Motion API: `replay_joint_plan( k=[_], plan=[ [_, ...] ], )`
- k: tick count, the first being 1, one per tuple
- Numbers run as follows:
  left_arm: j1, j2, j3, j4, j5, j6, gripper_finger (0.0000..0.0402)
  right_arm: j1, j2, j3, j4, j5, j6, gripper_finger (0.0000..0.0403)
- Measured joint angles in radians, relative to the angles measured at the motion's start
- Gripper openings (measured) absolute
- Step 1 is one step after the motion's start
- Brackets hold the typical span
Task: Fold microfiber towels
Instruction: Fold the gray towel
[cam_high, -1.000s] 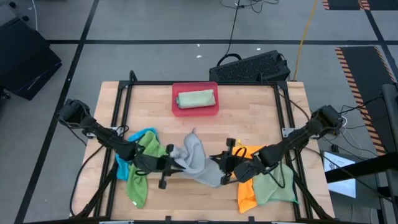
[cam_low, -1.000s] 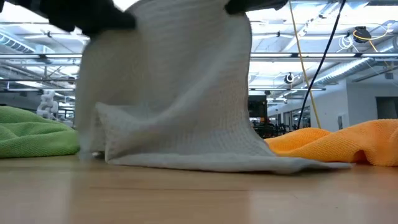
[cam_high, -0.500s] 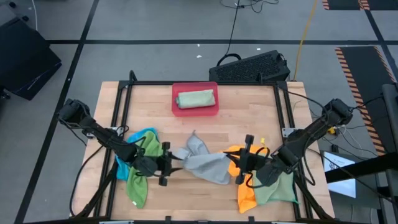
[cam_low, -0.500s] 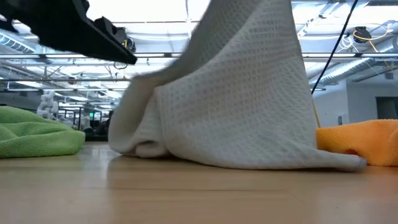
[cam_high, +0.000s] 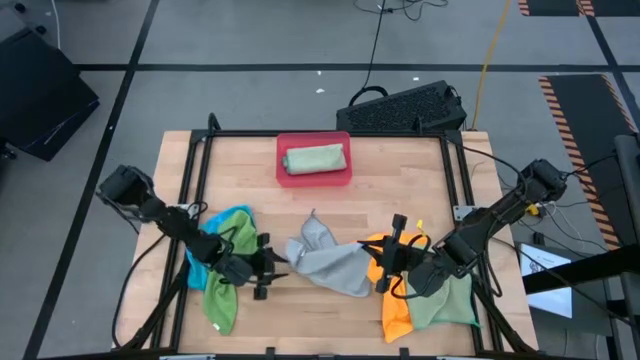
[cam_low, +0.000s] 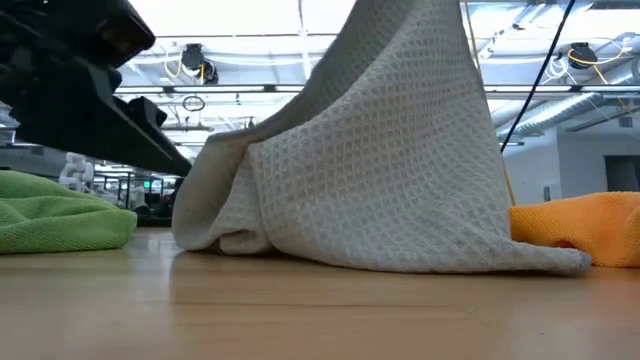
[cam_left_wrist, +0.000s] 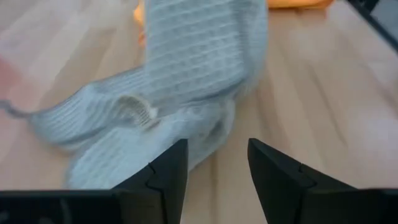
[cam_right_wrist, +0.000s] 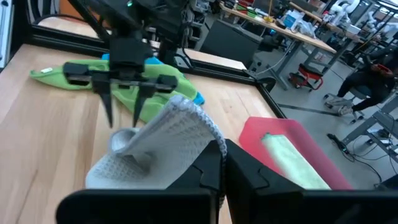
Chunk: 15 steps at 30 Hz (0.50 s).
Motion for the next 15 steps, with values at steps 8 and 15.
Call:
replay_joint_plan(
  k=[8,15],
  plan=[
    [-0.047,0.148,0.194,-0.14,-0.137,0.135,0.017,-0.006,0.0,0.0,0.006,-0.002,0.003,0.0004],
    [-0.056,0.147,0.333,-0.381,-0.3,0.244,0.017,-0.003,0.0,0.0,0.001,-0.002,0.005,0.0004]
  ],
)
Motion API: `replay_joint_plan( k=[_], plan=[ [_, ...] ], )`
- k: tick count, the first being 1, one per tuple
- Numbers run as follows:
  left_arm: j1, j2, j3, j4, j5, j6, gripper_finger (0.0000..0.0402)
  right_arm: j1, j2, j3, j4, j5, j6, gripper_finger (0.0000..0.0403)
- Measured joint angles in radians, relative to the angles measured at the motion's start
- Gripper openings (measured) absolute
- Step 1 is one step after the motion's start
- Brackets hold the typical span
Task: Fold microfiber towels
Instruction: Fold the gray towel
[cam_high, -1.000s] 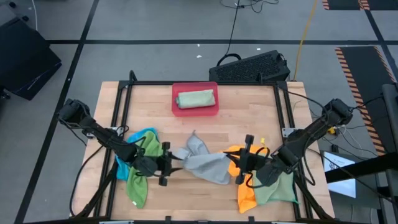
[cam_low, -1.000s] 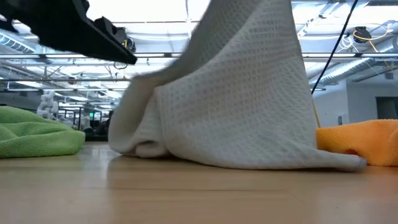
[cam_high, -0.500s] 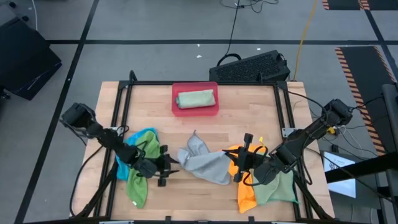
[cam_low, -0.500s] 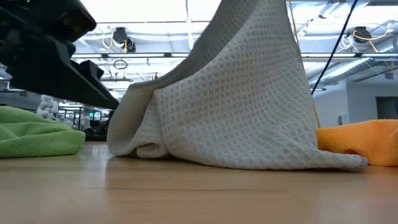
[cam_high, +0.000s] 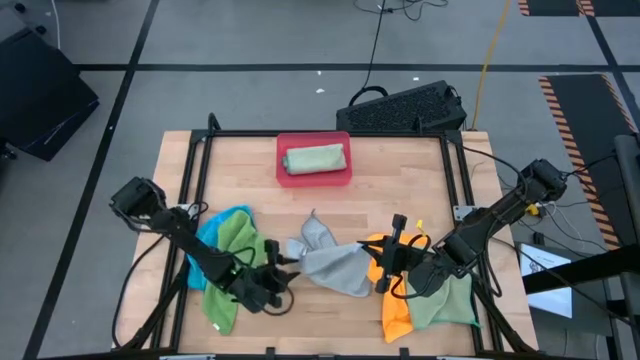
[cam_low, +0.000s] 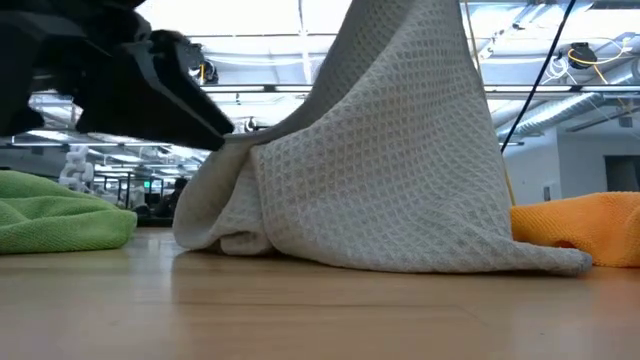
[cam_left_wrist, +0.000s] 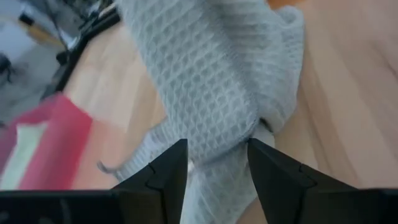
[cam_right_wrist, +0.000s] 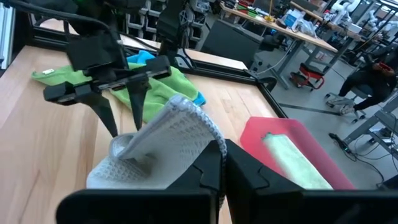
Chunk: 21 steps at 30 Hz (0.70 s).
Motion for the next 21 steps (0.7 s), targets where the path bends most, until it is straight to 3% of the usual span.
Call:
replay_joint_plan(
  k=[5,8,14,17,21],
  plan=[
    [0.036,-0.001,0.057,-0.194,0.038,0.155,0.017,0.0,0.0,0.0,-0.003,-0.005,-0.001,0.0004],
    [0.107,-0.001,0.081,-0.264,0.213,0.22,0.017,-0.001,0.0,0.0,-0.003,-0.054,-0.003,0.0004],
    [0.218,0.008,0.073,-0.216,0.599,0.304,0.0162,-0.002,0.0,-0.004,0.002,-0.101,-0.003,0.0004],
    [0.224,0.008,0.073,-0.212,0.614,0.255,0.013,-0.002,-0.001,-0.026,0.011,-0.1,-0.005,0.0004],
    [0.194,0.008,0.073,-0.238,0.484,0.206,0.005,-0.003,0.0,-0.06,0.017,-0.1,0.022,0.0004]
  ],
)
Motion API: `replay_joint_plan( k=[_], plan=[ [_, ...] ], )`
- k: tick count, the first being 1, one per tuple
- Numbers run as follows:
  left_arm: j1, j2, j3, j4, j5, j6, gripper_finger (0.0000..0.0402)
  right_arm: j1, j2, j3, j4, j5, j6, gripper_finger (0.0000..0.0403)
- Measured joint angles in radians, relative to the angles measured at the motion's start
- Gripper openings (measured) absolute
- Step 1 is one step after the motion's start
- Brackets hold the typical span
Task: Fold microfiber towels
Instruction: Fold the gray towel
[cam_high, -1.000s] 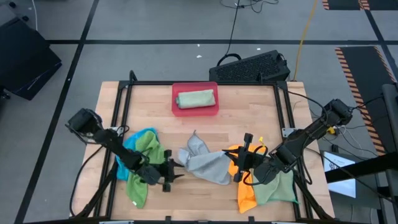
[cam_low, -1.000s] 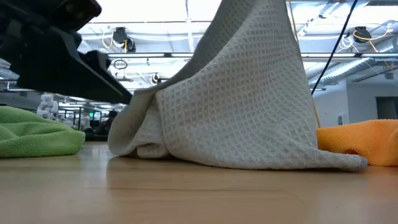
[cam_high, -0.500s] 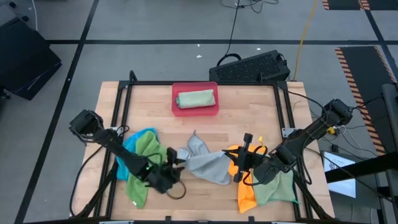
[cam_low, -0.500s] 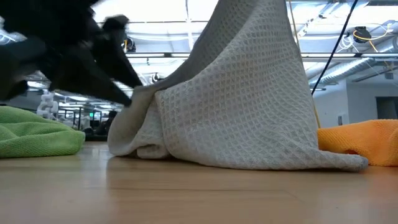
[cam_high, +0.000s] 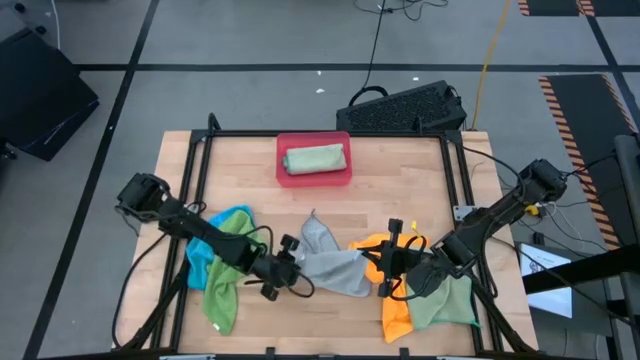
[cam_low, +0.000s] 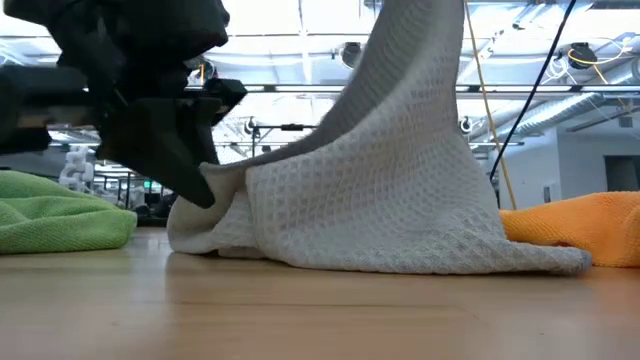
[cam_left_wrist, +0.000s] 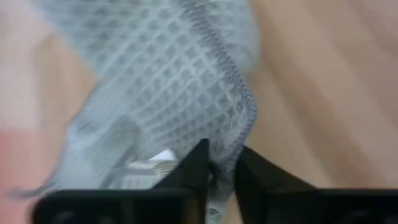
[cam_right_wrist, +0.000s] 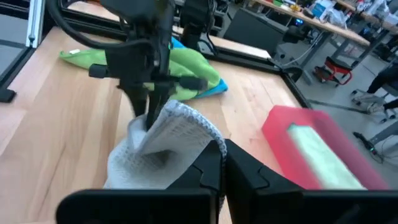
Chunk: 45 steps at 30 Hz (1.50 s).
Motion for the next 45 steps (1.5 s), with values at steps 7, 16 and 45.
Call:
replay_joint_plan(
  k=[7,16,45],
  plan=[
    [-0.05,-0.109,0.0,-0.082,-0.455,-0.019,0.0017,-0.036,0.0,-0.035,0.136,0.054,-0.046,0.0004],
    [-0.022,-0.452,0.014,-0.04,-0.833,0.064,0.0014,-0.171,-0.005,-0.034,0.788,0.019,-0.604,0.0004],
    [-0.111,-0.628,-0.078,-0.109,-0.376,-0.234,0.004,-0.066,0.001,-0.111,0.726,0.088,-0.337,0.0004]
  ],
)
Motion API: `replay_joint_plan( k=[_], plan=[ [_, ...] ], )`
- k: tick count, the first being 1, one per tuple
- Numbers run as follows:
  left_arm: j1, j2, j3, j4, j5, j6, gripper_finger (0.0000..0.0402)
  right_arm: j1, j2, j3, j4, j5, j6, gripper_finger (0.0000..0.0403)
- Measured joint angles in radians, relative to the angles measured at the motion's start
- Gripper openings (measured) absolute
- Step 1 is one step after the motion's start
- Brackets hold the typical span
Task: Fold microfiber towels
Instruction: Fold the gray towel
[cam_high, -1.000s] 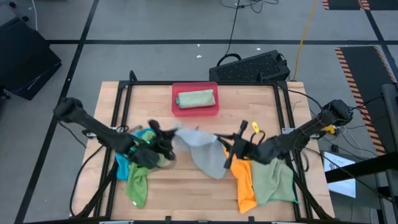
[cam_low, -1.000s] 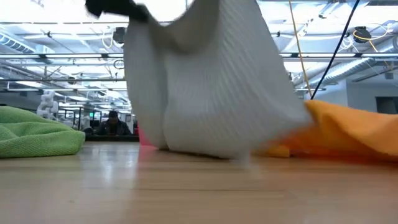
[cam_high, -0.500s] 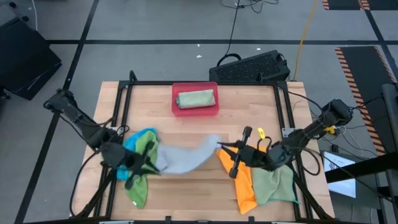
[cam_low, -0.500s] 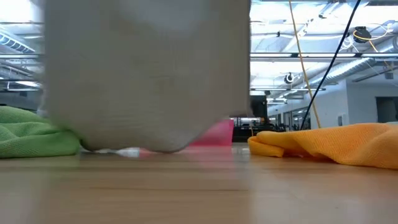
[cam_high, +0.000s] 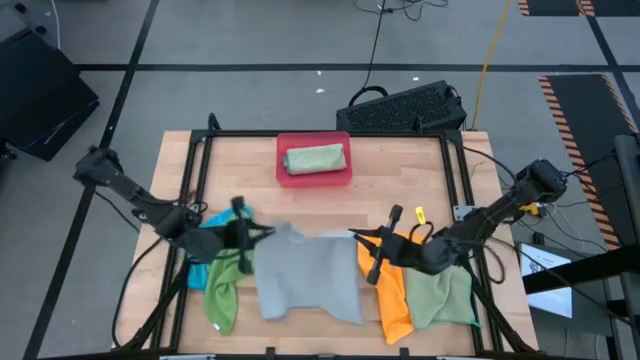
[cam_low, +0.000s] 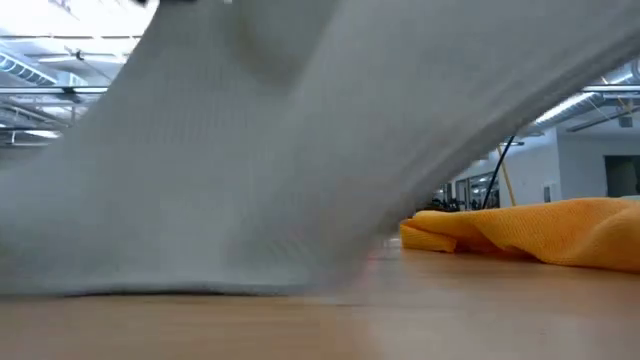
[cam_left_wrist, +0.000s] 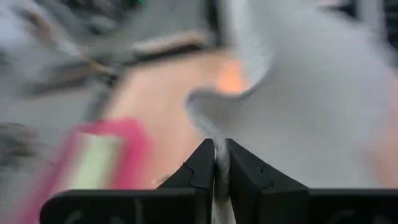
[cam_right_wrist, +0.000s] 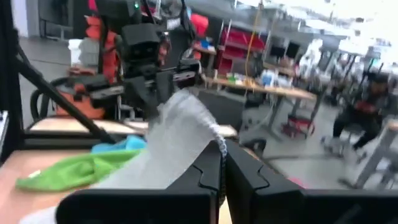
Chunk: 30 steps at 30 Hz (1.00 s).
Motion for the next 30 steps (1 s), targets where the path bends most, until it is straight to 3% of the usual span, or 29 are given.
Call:
replay_joint_plan(
  k=[3,6,9,17,21,24,30],
  plan=[
    [0.023,0.026,-0.095,0.181,0.206,-0.047,0.0041,-0.019,-0.001,-0.084,0.031,-0.045,0.115,0.0004],
    [0.014,0.058,-0.2,0.321,0.271,-0.048,0.0041,-0.026,0.0,-0.167,0.075,-0.062,0.213,0.0004],
    [0.009,0.091,-0.263,0.454,0.255,-0.045,0.0042,-0.034,0.0,-0.24,0.112,-0.064,0.298,0.0004],
    [0.005,0.173,-0.348,0.539,0.271,-0.101,0.0046,-0.038,0.0,-0.375,0.116,-0.083,0.464,0.0004],
    [0.002,0.222,-0.347,0.549,0.223,-0.108,0.0067,-0.038,-0.001,-0.43,0.112,-0.172,0.566,0.0004],
    [0.012,0.277,-0.347,0.583,0.181,-0.097,0.0087,-0.038,-0.001,-0.452,0.113,-0.178,0.626,0.0004],
    [0.026,0.446,-0.346,0.828,0.203,-0.054,0.0134,-0.037,-0.001,-0.457,0.116,-0.176,0.636,0.0004]
  ],
)
